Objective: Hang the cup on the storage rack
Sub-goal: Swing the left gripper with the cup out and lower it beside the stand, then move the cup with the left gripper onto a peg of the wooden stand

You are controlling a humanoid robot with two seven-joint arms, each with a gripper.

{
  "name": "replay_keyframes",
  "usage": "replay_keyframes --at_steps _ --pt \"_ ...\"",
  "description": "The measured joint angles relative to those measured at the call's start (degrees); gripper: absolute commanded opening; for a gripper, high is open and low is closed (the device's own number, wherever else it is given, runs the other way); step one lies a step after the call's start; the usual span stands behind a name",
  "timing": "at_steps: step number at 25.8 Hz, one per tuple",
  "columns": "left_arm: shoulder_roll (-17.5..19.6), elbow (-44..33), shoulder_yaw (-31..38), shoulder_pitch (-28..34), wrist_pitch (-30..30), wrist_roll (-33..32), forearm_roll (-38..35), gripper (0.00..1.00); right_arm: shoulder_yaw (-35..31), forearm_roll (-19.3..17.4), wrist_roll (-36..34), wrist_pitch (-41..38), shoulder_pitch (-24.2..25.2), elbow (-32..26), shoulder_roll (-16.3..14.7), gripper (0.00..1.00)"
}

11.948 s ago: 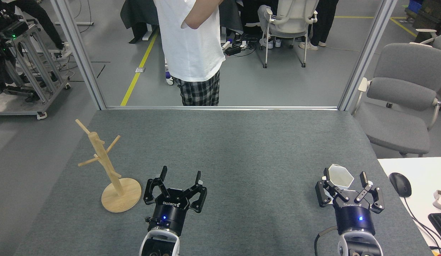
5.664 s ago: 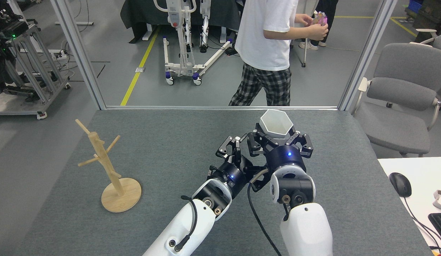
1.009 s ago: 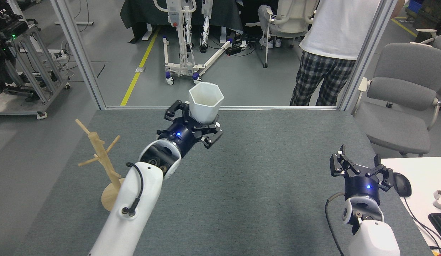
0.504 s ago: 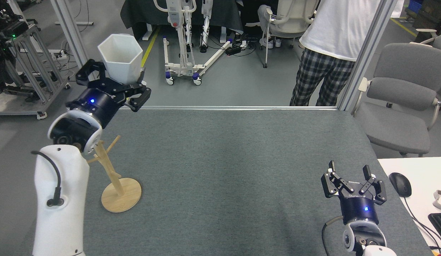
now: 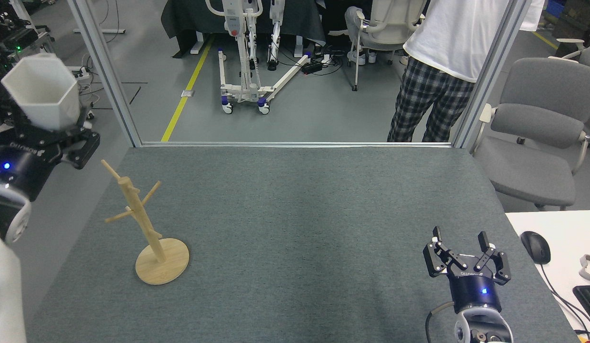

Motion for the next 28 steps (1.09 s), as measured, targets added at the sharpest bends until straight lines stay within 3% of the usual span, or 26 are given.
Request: replay_keyframes --at_steps 8,15,22,28 --pt "0.81 -4.94 8.26 14.45 2.11 6.79 -0.15 0.0 0.03 2.05 0.26 0.25 1.21 -1.53 1.69 0.99" --pt "-0.17 -5.94 9.46 24.27 2.23 10.33 -0.34 0.0 -0.01 2.21 -0.01 0.29 1.28 -1.5 1.81 0.99" --pt "-4.87 -3.91 4.41 26.25 5.66 10.74 -6.35 0.0 -0.08 2.21 -0.12 0.37 1.29 -1.41 1.81 0.99" --pt "-6.18 -1.52 0.93 26.14 9.28 10.16 -8.21 0.0 -0.1 2.19 -0.13 0.37 1.29 -1.22 1.81 0.99"
